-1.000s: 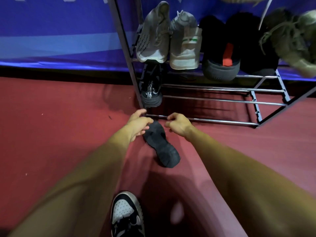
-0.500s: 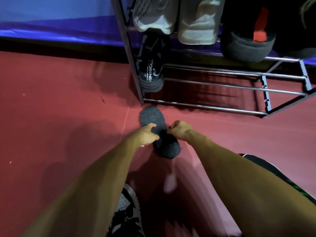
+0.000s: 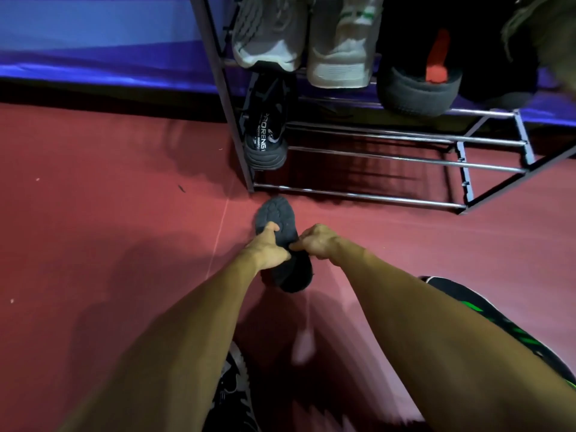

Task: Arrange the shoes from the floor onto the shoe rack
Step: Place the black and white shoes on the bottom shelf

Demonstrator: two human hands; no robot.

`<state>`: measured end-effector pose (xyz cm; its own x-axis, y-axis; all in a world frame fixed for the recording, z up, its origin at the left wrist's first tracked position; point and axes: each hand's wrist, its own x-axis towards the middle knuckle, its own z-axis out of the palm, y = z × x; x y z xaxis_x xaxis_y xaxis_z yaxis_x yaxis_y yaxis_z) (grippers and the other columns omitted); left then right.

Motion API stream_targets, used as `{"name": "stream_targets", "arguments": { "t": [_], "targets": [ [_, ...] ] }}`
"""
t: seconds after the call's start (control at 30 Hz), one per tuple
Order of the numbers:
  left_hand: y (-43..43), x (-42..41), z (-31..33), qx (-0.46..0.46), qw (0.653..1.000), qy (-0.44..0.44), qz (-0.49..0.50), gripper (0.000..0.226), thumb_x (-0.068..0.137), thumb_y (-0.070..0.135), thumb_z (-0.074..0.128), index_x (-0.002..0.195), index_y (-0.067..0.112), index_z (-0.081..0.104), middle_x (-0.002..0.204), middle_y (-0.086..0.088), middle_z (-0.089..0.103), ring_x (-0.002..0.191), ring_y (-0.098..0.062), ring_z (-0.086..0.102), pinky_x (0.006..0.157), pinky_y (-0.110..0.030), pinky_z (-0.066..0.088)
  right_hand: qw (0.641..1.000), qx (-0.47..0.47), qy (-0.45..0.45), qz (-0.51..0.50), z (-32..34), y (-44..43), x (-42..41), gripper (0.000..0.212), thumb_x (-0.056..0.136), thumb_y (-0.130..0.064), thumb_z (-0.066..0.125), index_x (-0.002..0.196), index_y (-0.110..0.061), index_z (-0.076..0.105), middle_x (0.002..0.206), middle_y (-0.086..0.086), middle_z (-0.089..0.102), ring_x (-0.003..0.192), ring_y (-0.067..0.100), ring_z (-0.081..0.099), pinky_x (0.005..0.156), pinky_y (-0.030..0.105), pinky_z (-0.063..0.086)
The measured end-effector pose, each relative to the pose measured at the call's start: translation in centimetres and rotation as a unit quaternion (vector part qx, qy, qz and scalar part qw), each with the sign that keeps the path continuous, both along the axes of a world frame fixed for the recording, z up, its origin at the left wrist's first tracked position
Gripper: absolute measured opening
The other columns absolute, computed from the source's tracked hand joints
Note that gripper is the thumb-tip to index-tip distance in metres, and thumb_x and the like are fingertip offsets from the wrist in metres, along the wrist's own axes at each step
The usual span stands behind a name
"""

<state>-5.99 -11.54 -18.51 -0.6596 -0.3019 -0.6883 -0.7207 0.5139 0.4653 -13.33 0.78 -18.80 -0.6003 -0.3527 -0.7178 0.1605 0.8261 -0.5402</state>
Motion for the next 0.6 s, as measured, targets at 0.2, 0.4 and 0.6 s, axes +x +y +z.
{"name": "stream_targets", "arguments": {
  "t": [0.2, 0.4, 0.6],
  "targets": [
    [3.0, 1.2, 3.5, 0.011, 0.999, 0.034, -0.014, 0.072, 0.080, 0.024, 0.072, 0.138, 0.026, 0.029, 0.119, -0.010, 0.055, 0.098, -0.025, 0.055, 0.080, -0.031, 0.042, 0.999, -0.019, 0.009, -0.029, 4.8, 3.9, 1.4, 0.037, 0.083, -0.031, 0.076, 0.108, -0.004, 0.073, 0.111, 0.017, 0.071, 0.089, 0.025, 0.060, 0.074, 0.036, 0.048],
    [5.7, 2.1, 9.0, 0.023, 0.996, 0.045, -0.068, 0.069, 0.083, 0.031, 0.070, 0.137, 0.030, 0.027, 0.106, -0.008, 0.061, 0.080, -0.021, 0.055, 0.063, -0.031, 0.045, 0.997, -0.055, 0.018, -0.046, 10.8, 8.9, 3.4, 0.022, 0.078, -0.026, 0.078, 0.089, -0.008, 0.074, 0.082, 0.005, 0.062, 0.074, 0.018, 0.052, 0.064, 0.029, 0.038],
    [7.6, 2.2, 13.5, 0.114, 0.982, 0.147, 0.033, 0.094, 0.094, 0.021, 0.058, 0.151, 0.037, -0.015, 0.091, -0.015, 0.072, 0.065, -0.021, 0.066, 0.046, -0.023, 0.042, 0.988, -0.132, 0.050, -0.056, 15.6, 13.2, 4.2, 0.021, 0.086, -0.006, 0.070, 0.084, -0.017, 0.053, 0.077, -0.002, 0.053, 0.069, 0.011, 0.046, 0.061, 0.024, 0.034]
  ]
}}
